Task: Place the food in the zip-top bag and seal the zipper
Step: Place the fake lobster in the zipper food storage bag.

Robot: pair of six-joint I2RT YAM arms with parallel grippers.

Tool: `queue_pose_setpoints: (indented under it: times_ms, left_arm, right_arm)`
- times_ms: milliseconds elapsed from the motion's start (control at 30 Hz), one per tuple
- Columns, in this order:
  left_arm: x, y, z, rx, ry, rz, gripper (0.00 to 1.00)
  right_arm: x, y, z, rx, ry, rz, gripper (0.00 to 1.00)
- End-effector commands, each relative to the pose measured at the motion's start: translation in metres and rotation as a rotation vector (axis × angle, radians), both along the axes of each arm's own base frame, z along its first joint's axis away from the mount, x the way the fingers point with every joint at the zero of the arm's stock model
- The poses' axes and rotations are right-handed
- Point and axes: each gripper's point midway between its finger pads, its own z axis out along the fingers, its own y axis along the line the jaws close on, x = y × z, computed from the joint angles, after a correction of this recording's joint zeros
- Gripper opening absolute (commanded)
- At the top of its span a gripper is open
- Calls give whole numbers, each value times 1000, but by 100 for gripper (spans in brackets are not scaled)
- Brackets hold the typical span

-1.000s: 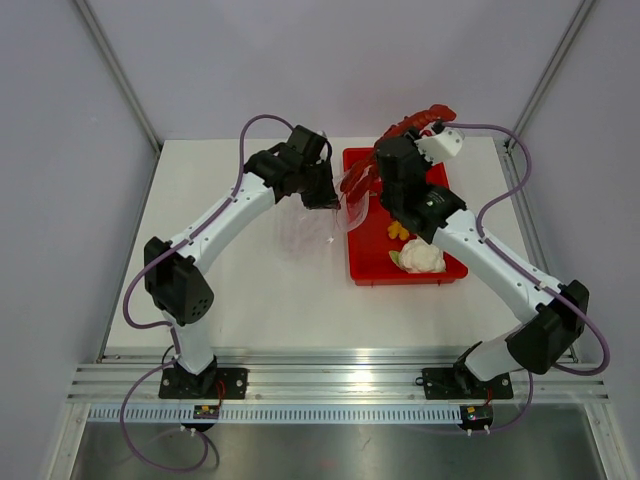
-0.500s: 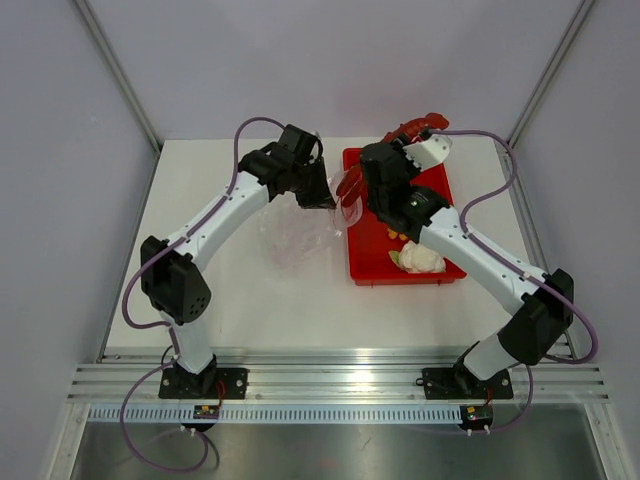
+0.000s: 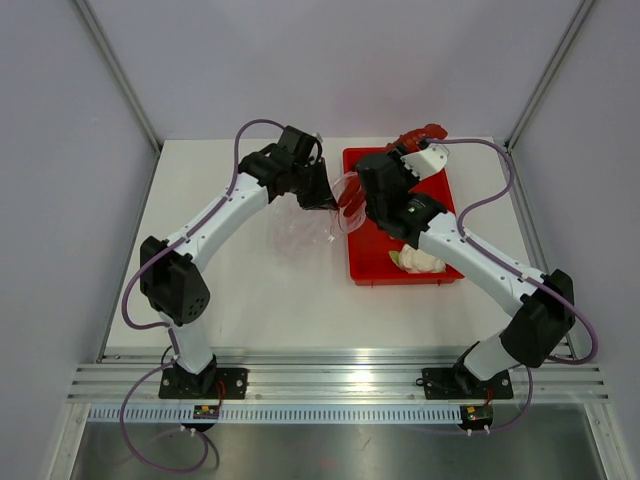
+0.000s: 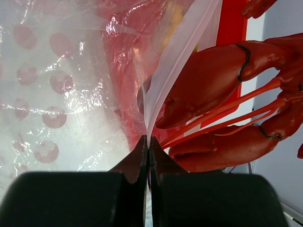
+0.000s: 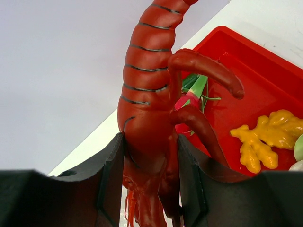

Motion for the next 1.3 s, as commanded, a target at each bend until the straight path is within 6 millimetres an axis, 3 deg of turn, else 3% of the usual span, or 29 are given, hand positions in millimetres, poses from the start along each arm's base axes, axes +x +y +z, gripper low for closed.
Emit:
queue_pose_setpoints:
  times_ms: [0, 133, 267, 667, 867, 1000, 1167, 1267]
  left_arm:
    - [0, -10, 42, -113, -70, -31, 0]
    - [3, -16, 48, -116, -88, -40, 0]
    - [5, -18, 50, -122, -88, -45, 0]
    - [17, -21, 59, -178, -90, -36, 0]
    - [24, -24, 50, -184, -66, -24, 0]
    - [26, -33, 53, -236, -46, -35, 0]
    - [31, -41, 63, -273, -58, -42, 0]
    - [33, -44, 62, -280, -64, -47, 0]
  right_arm:
    - [-4, -4, 18, 13, -73, -53, 0]
    - [-9, 29, 11, -49, -104, -7, 0]
    - [-12, 44, -4, -92, -79, 5, 0]
    - [-27, 29, -48, -147, 19, -43, 0]
    - [-36, 17, -54, -152, 33, -62, 0]
    - [-38, 20, -55, -147, 34, -46, 0]
    - [-43, 43, -58, -162, 41, -12, 0]
    - [-46, 45, -58, -95, 55, -18, 0]
